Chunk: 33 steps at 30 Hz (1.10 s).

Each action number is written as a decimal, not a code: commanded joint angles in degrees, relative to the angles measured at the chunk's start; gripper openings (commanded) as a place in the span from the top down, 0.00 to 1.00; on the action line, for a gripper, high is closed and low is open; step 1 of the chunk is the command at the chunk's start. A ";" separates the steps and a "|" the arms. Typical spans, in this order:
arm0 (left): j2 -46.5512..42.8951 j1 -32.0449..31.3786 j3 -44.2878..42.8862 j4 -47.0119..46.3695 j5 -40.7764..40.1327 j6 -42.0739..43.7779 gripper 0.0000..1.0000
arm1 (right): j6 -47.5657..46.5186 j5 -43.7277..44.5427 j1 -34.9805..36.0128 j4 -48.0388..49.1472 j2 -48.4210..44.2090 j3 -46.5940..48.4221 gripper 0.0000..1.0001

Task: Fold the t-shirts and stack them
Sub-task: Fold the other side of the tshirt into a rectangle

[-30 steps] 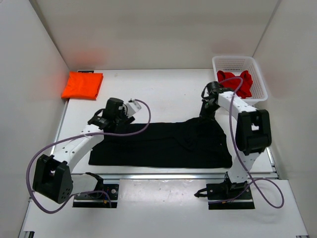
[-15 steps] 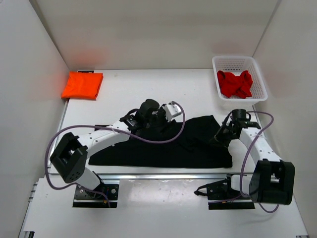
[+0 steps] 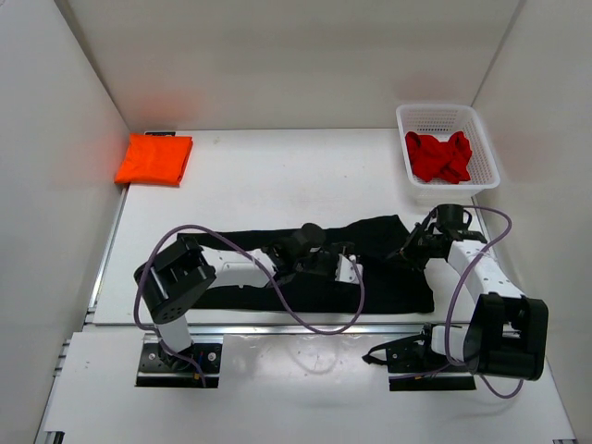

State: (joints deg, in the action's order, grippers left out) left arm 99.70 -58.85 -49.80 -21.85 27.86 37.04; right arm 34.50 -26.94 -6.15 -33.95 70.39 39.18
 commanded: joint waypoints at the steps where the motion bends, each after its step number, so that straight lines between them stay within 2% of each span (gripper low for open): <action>1: -0.22 -0.30 -5.56 1.79 5.81 6.89 0.27 | 0.48 -1.71 -1.22 3.54 -3.23 -1.64 1.00; 5: 2.77 -1.01 -9.08 9.26 5.36 12.96 0.29 | 1.80 -2.68 -1.76 5.04 -5.61 -4.37 1.00; 8: 4.18 -1.18 -12.42 19.79 7.82 18.40 0.32 | 1.45 -4.00 -2.64 5.04 -6.23 -5.95 1.00; 10: 5.59 -2.32 -13.57 21.75 7.39 20.78 0.35 | 1.45 -4.17 -3.51 5.39 -6.32 -6.13 1.00; 17: 9.10 -3.20 -14.71 21.67 4.84 20.80 0.43 | 1.18 -4.70 -2.72 6.00 -4.04 -4.64 1.00; 20: 9.54 -3.11 -14.01 17.91 2.65 18.87 0.47 | 0.83 -5.05 -2.29 6.53 -2.54 -4.12 1.00; 22: 10.25 -2.76 -14.27 15.35 1.07 17.11 0.47 | 1.09 -4.70 -2.29 6.27 -2.72 -3.94 1.00; 27: 10.25 -1.71 -16.38 15.70 1.50 15.00 0.47 | 0.75 -5.14 -2.29 5.83 -2.72 -3.76 1.00; 33: 11.13 -1.53 -17.00 19.90 1.58 17.62 0.48 | 1.01 -5.67 -2.81 6.45 -2.45 -3.93 1.00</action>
State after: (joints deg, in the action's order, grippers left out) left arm 110.98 -60.71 -65.28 -4.54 28.27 53.43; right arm 35.81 -31.53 -8.71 -29.06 67.55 33.45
